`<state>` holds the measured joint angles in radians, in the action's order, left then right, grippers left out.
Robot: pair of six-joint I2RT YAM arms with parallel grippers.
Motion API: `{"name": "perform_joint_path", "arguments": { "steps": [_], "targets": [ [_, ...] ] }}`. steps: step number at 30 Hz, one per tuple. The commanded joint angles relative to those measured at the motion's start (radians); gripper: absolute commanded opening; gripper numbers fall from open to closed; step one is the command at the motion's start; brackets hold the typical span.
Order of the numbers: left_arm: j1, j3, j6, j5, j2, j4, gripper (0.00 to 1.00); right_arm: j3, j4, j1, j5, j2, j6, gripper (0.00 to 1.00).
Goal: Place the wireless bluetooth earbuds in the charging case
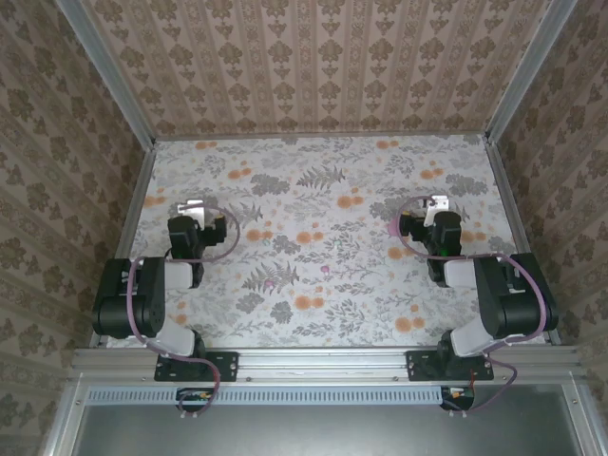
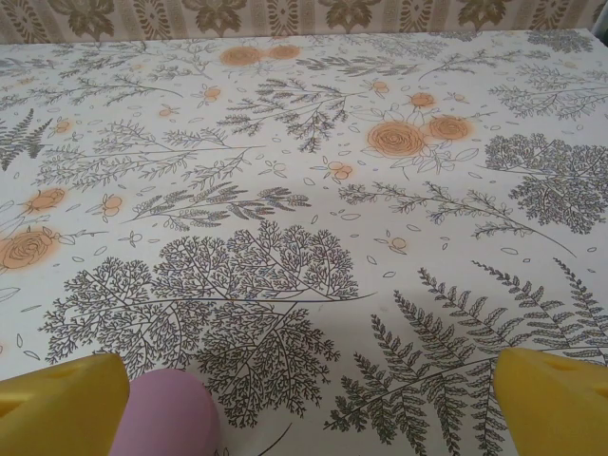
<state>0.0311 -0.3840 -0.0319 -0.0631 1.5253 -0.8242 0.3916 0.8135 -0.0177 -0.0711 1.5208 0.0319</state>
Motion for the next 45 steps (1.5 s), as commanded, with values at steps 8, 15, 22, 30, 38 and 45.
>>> {"name": "perform_joint_path", "arguments": {
  "steps": [8, 15, 22, 30, 38, 45],
  "targets": [
    [-0.008, -0.021, -0.014, 0.014, 0.011, -0.028, 1.0, 0.017, 0.041, -0.007, -0.013, 0.011, -0.001, 1.0],
    [-0.008, -0.021, -0.014, 0.015, 0.011, -0.029, 1.0, 0.017, 0.039, -0.007, -0.013, 0.011, -0.001, 1.0],
    [-0.008, -0.021, -0.014, 0.015, 0.011, -0.029, 1.0, 0.016, 0.039, -0.007, -0.013, 0.012, -0.001, 1.0],
    [-0.008, -0.021, -0.014, 0.014, 0.01, -0.029, 1.0, 0.018, 0.039, -0.005, -0.013, 0.012, 0.0, 1.0],
    [-0.008, -0.021, -0.014, 0.014, 0.011, -0.029, 1.0, 0.015, 0.041, -0.006, -0.011, 0.009, 0.001, 1.0],
    [-0.008, -0.019, -0.017, 0.018, 0.01, -0.031, 1.0, 0.017, 0.033, -0.004, 0.031, 0.001, -0.013, 1.0]
  ]
}}
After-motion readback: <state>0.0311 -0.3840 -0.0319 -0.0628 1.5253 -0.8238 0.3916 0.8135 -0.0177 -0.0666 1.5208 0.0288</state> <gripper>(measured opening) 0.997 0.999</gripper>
